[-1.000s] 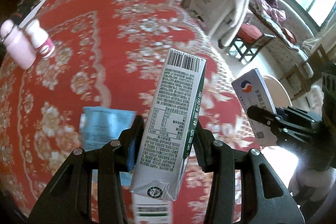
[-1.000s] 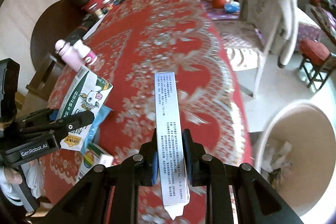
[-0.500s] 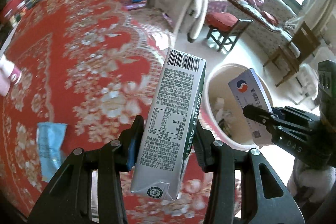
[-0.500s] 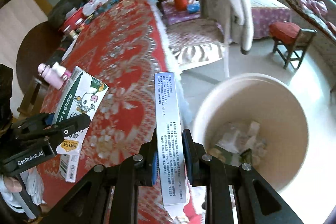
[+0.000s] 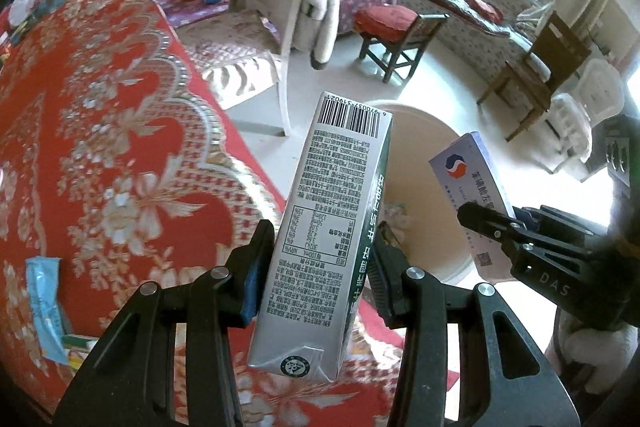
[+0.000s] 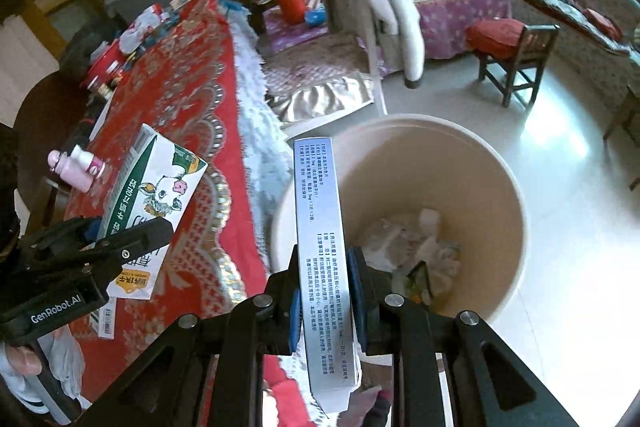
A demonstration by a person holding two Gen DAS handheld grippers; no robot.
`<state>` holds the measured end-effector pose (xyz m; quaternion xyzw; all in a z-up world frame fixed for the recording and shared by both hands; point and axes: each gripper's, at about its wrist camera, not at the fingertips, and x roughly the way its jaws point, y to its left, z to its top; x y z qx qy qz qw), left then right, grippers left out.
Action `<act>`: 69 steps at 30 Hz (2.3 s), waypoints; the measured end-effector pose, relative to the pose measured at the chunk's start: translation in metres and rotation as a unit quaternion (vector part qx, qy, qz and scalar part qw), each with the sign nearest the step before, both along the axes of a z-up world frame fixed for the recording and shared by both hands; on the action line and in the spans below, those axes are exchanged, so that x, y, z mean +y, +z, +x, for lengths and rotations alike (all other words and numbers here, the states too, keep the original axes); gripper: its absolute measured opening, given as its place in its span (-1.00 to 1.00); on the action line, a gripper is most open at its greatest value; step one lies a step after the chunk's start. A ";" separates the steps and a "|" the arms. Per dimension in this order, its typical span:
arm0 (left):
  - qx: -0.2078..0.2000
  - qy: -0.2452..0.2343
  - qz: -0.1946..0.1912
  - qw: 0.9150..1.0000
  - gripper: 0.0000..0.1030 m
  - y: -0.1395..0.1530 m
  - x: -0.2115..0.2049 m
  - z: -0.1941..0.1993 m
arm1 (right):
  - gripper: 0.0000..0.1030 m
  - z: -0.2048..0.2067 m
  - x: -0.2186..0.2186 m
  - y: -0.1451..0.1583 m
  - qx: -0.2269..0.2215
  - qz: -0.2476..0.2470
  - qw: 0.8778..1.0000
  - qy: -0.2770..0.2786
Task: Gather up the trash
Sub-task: 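Carry the green-white carton and white medicine box with both tools over the beige bin, then open both tools to drop the carton and medicine box into the bin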
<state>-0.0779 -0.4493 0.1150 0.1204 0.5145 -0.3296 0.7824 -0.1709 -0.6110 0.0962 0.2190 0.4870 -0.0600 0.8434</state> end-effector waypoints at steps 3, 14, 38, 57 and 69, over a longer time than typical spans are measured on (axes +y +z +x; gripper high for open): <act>0.005 -0.007 0.002 1.000 -0.18 -0.006 -0.015 -0.004 | -0.63 -0.006 -0.012 -0.004 0.005 0.003 1.000 -0.011; 0.015 -0.023 0.008 1.000 -0.18 -0.023 -0.056 -0.007 | -0.63 -0.015 -0.042 -0.015 0.017 0.012 0.999 -0.035; 0.065 -0.014 0.012 0.998 -0.18 -0.059 -0.085 0.003 | -0.63 -0.009 -0.071 -0.040 0.043 0.027 0.997 -0.060; 0.119 0.008 -0.030 0.992 0.02 -0.065 -0.076 0.013 | -0.18 -0.004 -0.076 -0.047 0.052 0.033 0.995 -0.074; 0.091 0.015 -0.029 0.995 0.02 -0.051 -0.064 0.008 | -0.17 -0.004 -0.065 -0.043 0.054 0.032 0.996 -0.061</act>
